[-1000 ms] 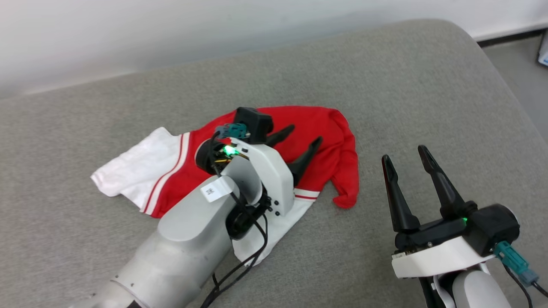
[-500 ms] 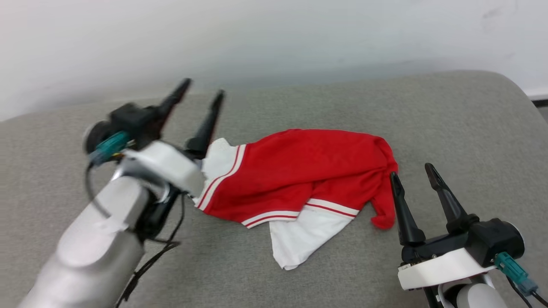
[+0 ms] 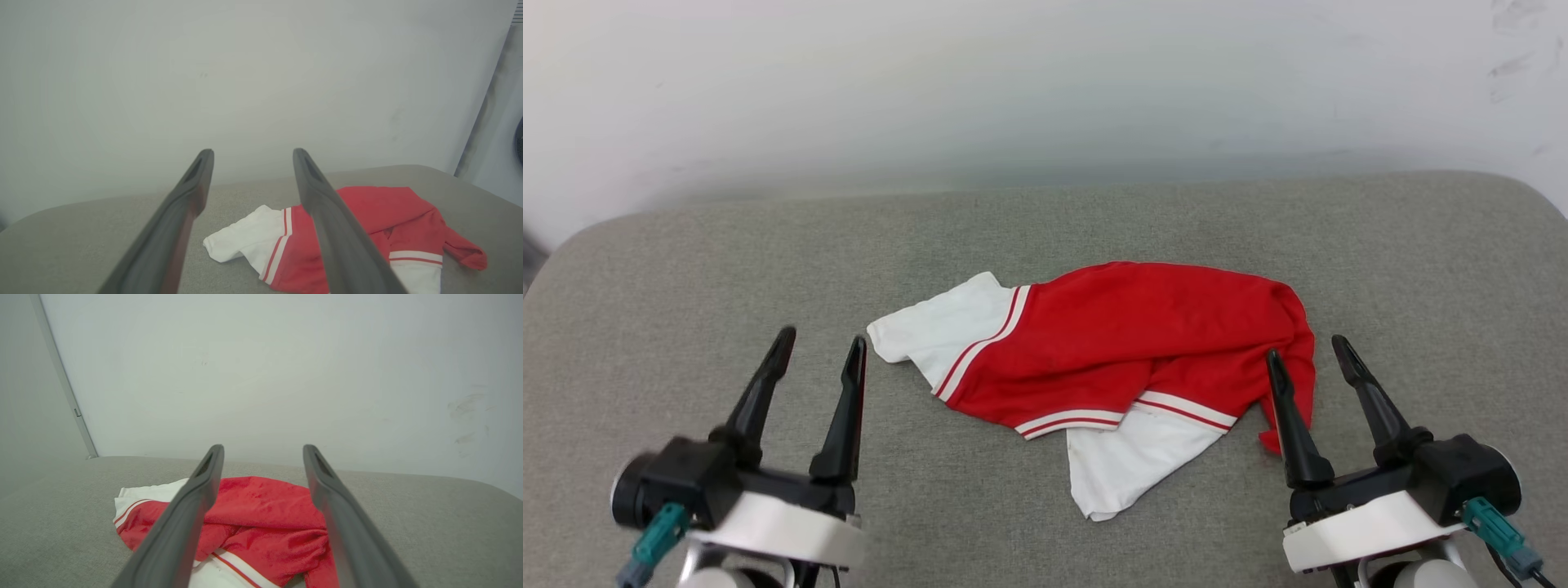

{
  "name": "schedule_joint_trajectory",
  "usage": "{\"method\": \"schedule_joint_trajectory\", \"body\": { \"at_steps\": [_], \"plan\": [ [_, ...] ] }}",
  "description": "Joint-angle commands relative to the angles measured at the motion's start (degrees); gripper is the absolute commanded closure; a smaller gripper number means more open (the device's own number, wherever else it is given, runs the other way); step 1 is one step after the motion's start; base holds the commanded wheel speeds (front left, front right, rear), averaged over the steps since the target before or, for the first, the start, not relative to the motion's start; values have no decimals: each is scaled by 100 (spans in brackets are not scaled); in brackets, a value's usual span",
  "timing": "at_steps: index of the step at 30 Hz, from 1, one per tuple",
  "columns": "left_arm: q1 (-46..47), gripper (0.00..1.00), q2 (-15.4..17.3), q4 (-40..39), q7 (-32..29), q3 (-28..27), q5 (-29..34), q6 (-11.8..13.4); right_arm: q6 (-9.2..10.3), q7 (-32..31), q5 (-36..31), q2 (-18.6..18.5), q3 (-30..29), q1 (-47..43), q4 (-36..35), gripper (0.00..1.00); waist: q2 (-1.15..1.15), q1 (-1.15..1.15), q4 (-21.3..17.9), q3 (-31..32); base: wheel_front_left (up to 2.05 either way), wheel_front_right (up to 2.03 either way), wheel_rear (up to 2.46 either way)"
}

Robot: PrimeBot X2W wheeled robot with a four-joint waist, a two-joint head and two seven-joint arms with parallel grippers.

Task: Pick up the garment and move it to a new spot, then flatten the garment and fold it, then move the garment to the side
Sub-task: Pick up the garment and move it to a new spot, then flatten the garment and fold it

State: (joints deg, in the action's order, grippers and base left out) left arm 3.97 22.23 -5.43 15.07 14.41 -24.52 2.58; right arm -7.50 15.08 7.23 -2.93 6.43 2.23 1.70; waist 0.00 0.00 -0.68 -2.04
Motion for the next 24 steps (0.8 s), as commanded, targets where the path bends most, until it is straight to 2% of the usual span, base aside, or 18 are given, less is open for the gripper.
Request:
{"method": "schedule_joint_trajectory", "body": {
  "at_steps": [1,4,5,8,18,21,24],
  "plan": [
    [-216,0,-148,-70,14,-140,68,-24,2,13,-12,10,-3,-48,-2,0,0,0,20,20,0,0,0],
    [-509,0,-420,-130,14,-343,294,-134,2,13,-4,10,0,-82,18,0,0,0,35,53,0,0,0],
    [-673,0,-593,-48,14,-453,502,-296,2,13,11,10,15,-104,37,0,0,0,41,77,0,0,0],
    [-730,0,-759,13,15,-562,641,-449,2,13,0,10,33,-106,54,0,0,0,37,73,0,0,0],
    [-640,0,-1084,102,15,-861,976,-769,2,-17,-226,10,52,-91,84,0,0,0,50,-102,0,0,0],
    [-594,0,-1136,136,15,-857,1044,-844,2,-180,-374,10,141,-60,31,0,0,0,95,-178,0,0,0],
    [-547,0,-1202,158,15,-880,1081,-897,2,-817,-398,-106,547,50,21,0,0,0,166,-262,0,0,0]
  ]
}}
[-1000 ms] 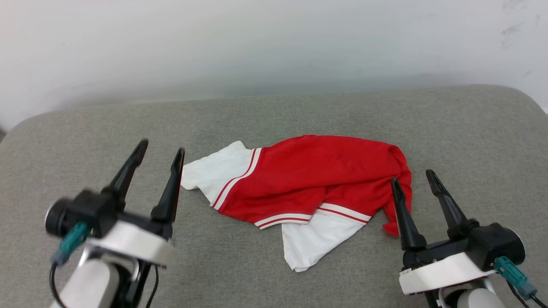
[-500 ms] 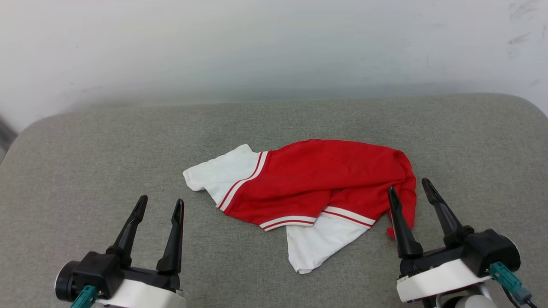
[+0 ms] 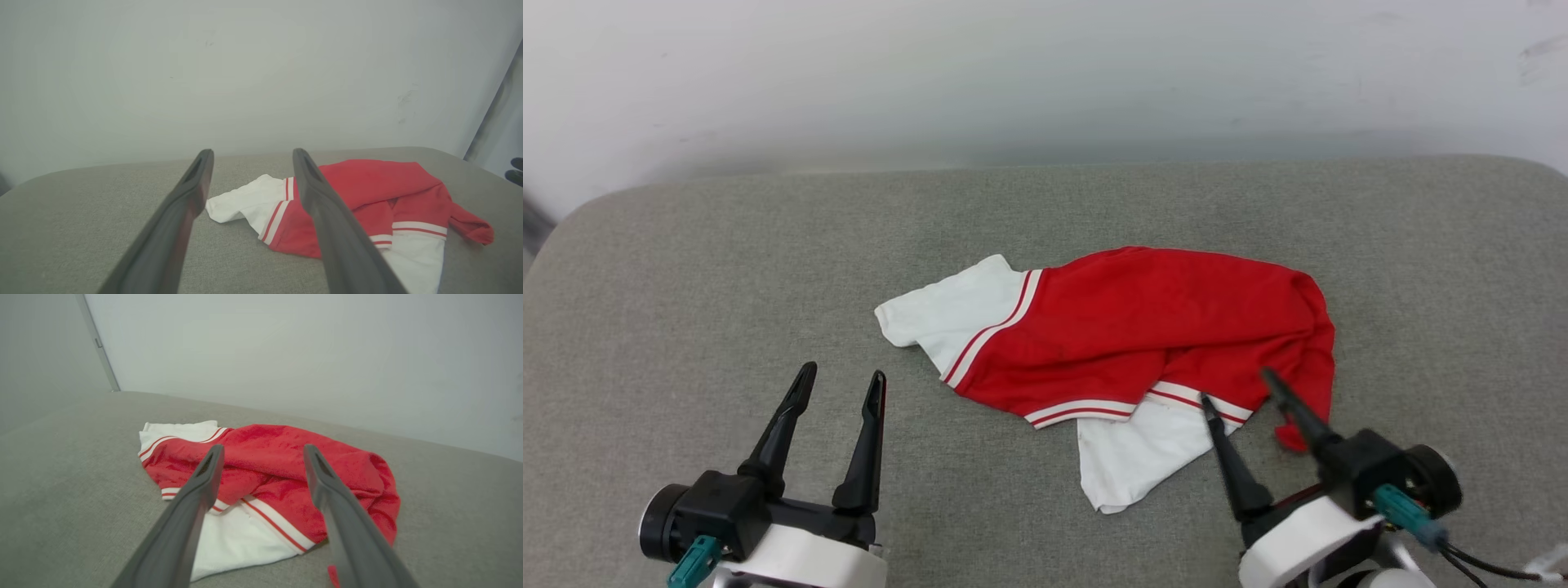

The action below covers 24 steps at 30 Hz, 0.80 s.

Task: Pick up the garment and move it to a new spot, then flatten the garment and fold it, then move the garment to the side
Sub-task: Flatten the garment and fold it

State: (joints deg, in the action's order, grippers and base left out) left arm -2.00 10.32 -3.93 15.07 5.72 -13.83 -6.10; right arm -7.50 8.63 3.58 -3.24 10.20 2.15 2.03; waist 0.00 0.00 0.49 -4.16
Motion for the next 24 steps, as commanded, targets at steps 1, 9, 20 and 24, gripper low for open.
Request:
{"method": "schedule_joint_trajectory", "body": {
  "at_steps": [1,9,20,24],
  "plan": [
    [73,0,-37,13,15,-17,24,-35,3,-490,53,-156,299,113,-29,0,0,0,74,-85,0,0,0],
    [250,0,-151,56,15,-37,73,-105,3,-3154,1335,-1149,1711,686,-492,0,0,0,313,-346,0,0,0],
    [513,0,-288,271,15,176,-91,-135,2,-5955,2207,-1600,2276,1587,-356,0,0,0,930,-661,0,0,0],
    [622,0,-293,289,15,308,-111,-137,3,-6096,2230,-1613,2328,1740,-19,0,0,0,1189,-772,0,0,0]
  ]
}}
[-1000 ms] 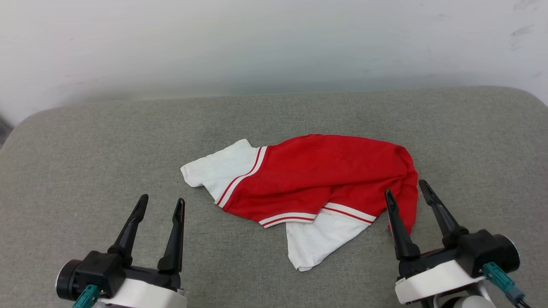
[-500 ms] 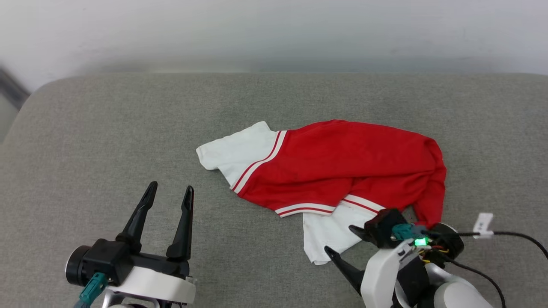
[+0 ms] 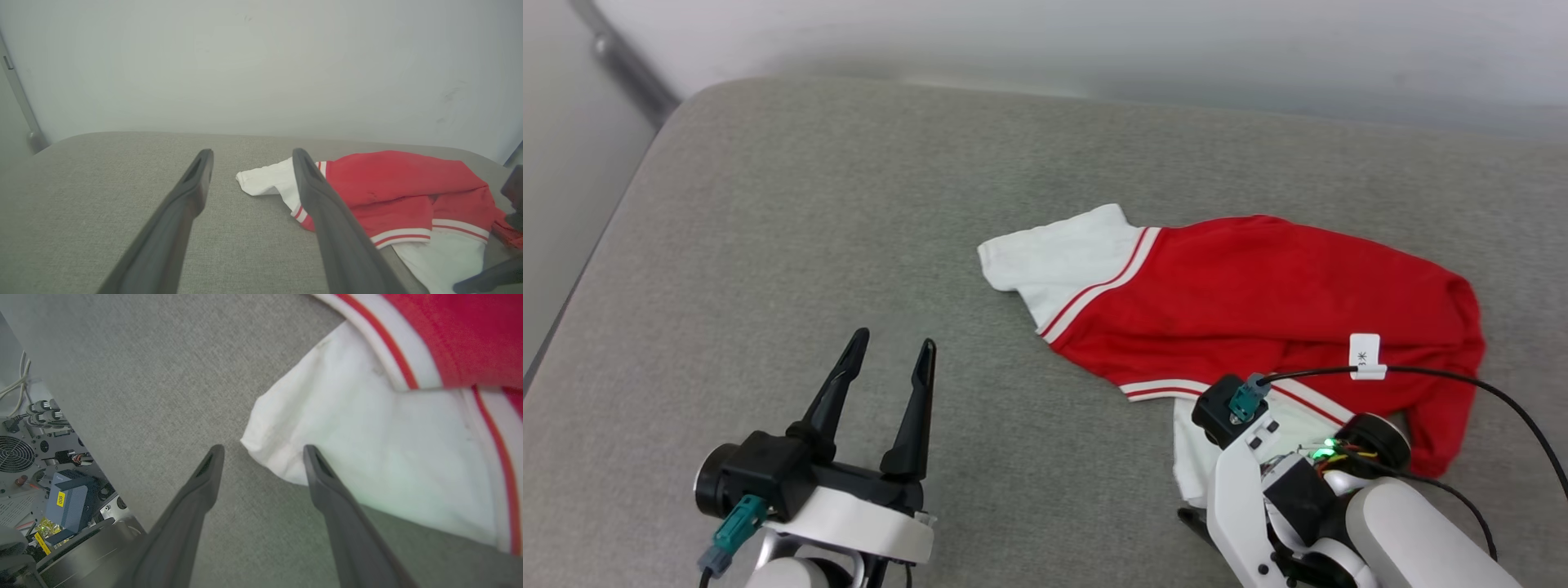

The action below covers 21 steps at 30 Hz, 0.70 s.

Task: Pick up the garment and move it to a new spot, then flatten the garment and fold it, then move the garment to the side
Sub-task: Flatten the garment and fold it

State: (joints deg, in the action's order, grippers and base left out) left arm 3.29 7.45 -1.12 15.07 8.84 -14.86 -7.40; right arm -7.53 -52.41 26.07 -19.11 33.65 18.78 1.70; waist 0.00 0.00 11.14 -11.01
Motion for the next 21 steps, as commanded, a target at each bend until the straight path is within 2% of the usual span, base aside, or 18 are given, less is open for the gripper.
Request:
{"method": "schedule_joint_trajectory", "body": {
  "at_steps": [1,10,11,12,16,21],
  "plan": [
    [93,0,-16,32,15,34,-11,-8,6,14,-34,-17,6,76,129,0,0,0,179,-111,0,0,0],
    [166,0,-81,106,15,117,-75,-9,5,29,-131,-17,333,-2,922,0,0,0,520,-288,0,0,0],
    [186,0,-68,108,15,92,-77,-8,5,-12,-114,-86,451,-35,1113,13,0,0,527,-313,0,0,0],
    [193,0,-68,109,15,83,-75,-9,5,17,-98,-109,475,-34,1159,100,0,0,520,-316,0,0,0],
    [177,0,-42,120,15,38,-58,-9,4,101,6,-166,465,-112,1282,100,0,0,399,-253,0,0,0],
    [110,0,19,126,15,-25,-46,-9,9,237,-4,-527,516,-267,1134,100,0,0,107,-70,0,0,0]
  ]
}}
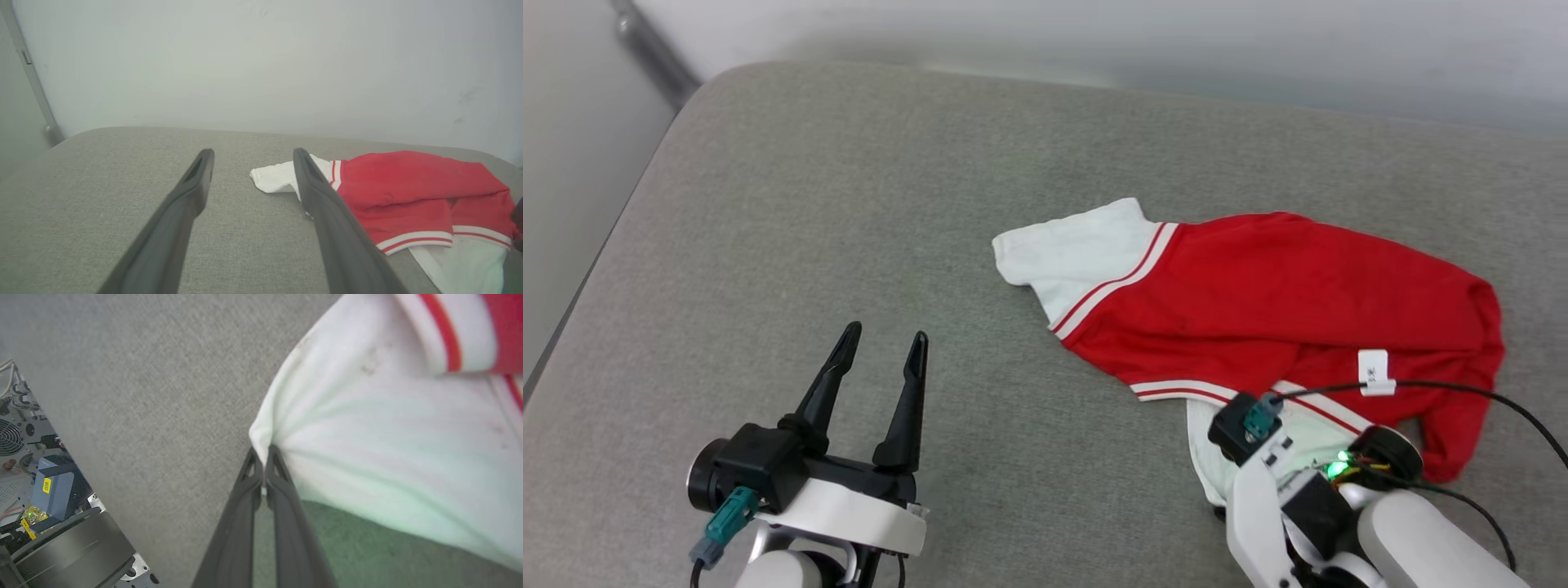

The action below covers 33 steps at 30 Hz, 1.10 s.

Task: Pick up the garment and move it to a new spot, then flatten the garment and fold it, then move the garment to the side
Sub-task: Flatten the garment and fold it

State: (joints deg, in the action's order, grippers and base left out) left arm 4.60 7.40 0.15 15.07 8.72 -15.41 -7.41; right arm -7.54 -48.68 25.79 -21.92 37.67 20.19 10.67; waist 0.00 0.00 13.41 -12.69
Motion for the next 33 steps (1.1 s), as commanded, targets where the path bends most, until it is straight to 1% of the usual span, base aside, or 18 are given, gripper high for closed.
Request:
{"method": "schedule_joint_trajectory", "body": {
  "at_steps": [1,3,5,7,10,13,17,20,22,27,28,29,33],
  "plan": [
    [-47,0,37,0,15,-32,13,-8,11,-128,50,-357,152,-445,178,100,0,0,-195,146,0,0,0],
    [-97,0,61,-2,15,-96,18,-8,12,-128,-11,-640,300,-497,35,100,0,0,-364,257,0,0,0],
    [-116,0,65,-19,15,-106,14,-8,12,-181,-51,-1029,480,-585,-98,100,0,0,-499,327,0,0,0],
    [-149,0,78,-37,15,-121,18,-8,12,-177,9,-1401,526,-648,-194,100,0,0,-625,377,0,0,0],
    [-147,0,88,-64,15,-126,22,-8,13,-179,-88,-1994,609,-639,-315,100,0,0,-771,389,0,0,0],
    [-149,0,91,-79,15,-133,19,-8,12,-148,-123,-2490,679,-548,-348,100,0,0,-874,384,0,0,0],
    [-166,0,101,-96,15,-132,8,-8,10,-60,-74,-3024,619,-372,-204,100,0,0,-957,358,0,0,0],
    [-157,0,100,-103,15,-115,7,-8,10,122,-179,-3270,549,-226,77,100,0,0,-983,335,0,0,0],
    [-147,0,105,-104,15,-105,9,-8,9,304,-190,-3314,465,-197,370,100,0,0,-988,320,0,0,0],
    [-177,0,124,-83,15,-118,5,-8,9,980,-61,-2963,4,-189,1076,100,0,0,-1021,345,0,0,0],
    [-190,0,131,-77,15,-132,1,-8,8,1160,-58,-2858,-88,-177,1160,29,0,0,-1040,358,0,0,0],
    [-196,0,141,-72,15,-156,1,-8,8,1336,-20,-2736,-219,-151,1259,0,0,0,-1066,372,0,0,0],
    [-202,0,145,-72,15,-260,19,-8,7,1830,62,-2348,-647,-140,1420,0,0,0,-1181,476,0,0,0]
  ]
}}
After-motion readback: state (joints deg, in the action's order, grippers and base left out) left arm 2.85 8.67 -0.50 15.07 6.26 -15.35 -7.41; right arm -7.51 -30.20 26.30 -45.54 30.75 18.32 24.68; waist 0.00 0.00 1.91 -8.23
